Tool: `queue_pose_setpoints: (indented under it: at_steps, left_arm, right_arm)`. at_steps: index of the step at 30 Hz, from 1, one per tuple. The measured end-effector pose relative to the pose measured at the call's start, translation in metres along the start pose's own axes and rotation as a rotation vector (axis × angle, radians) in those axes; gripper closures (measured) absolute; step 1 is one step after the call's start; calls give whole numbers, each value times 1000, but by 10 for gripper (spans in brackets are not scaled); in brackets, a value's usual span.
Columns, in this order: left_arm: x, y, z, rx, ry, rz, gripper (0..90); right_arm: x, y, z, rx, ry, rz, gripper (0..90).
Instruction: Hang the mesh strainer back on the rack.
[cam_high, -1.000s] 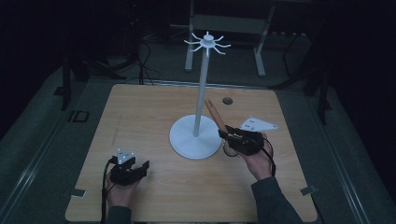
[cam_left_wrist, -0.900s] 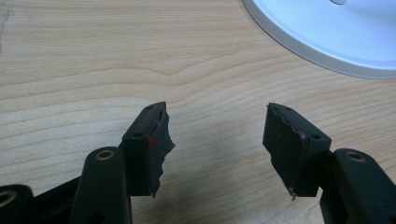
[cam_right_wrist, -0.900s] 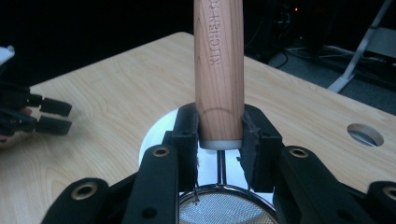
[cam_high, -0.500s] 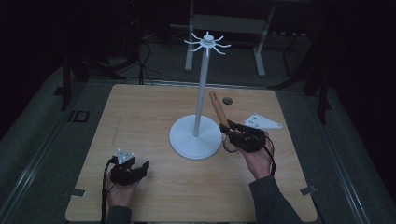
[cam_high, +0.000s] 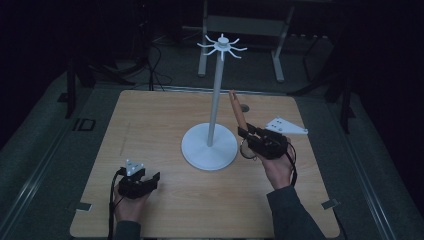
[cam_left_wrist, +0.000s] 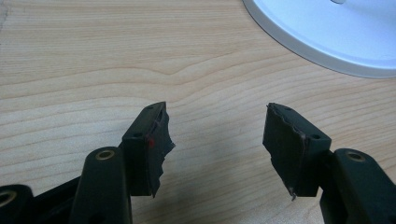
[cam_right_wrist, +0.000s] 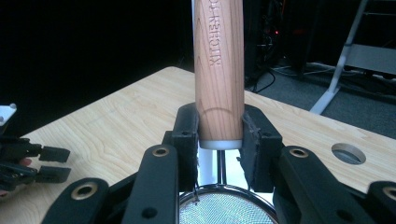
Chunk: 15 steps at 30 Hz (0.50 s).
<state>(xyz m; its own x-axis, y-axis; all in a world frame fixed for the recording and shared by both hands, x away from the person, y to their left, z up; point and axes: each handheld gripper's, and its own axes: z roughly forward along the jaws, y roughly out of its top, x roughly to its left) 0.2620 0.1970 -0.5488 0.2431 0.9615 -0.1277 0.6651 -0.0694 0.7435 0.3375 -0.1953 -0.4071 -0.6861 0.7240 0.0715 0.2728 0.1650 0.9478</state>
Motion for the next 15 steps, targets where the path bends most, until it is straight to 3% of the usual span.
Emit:
queue_pose_setpoints:
  at_steps: [11,15]
  left_arm:
    - [1,0,-1,1,0,0,407]
    - [1,0,-1,1,0,0,407]
  right_arm:
    - [1,6,-1,-25,10,32,698]
    - [2,7,-2,-36,10,20,698]
